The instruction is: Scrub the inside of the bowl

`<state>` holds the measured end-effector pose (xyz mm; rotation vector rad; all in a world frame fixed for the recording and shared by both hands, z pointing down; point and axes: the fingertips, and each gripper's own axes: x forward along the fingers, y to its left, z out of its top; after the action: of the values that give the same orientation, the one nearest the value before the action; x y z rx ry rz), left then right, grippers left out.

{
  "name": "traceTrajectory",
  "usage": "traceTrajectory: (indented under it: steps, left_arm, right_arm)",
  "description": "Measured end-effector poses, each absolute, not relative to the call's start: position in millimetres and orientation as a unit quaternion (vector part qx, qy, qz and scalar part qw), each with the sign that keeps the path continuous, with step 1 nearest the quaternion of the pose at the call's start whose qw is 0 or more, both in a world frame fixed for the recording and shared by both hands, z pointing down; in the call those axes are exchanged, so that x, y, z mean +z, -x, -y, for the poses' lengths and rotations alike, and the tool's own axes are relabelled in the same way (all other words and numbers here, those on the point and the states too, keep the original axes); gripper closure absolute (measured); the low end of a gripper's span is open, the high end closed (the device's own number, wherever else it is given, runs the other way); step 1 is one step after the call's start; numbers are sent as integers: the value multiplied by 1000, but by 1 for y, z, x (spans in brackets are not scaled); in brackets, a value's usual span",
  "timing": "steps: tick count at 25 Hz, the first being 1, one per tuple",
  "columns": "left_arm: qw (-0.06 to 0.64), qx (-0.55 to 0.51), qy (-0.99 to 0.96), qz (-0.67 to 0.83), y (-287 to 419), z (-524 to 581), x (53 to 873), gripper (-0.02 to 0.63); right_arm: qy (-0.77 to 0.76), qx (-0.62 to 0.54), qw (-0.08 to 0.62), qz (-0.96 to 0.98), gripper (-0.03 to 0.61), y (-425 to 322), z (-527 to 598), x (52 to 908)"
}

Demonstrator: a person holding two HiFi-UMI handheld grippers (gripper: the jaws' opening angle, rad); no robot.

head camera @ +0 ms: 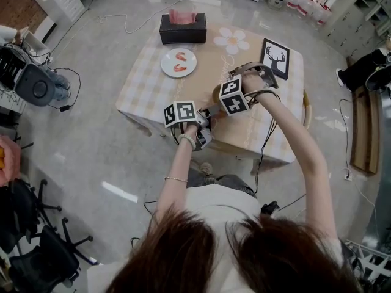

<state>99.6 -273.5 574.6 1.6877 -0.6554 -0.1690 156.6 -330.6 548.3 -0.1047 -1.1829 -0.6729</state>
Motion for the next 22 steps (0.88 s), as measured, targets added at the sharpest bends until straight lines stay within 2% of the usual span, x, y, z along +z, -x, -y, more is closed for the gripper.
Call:
traceTrajectory:
  steps: [22]
  left_arm:
    - [618,-76,-729,285,-100,273,576,523]
  right_arm:
    - [73,-290,782,547,483,-175,296,549]
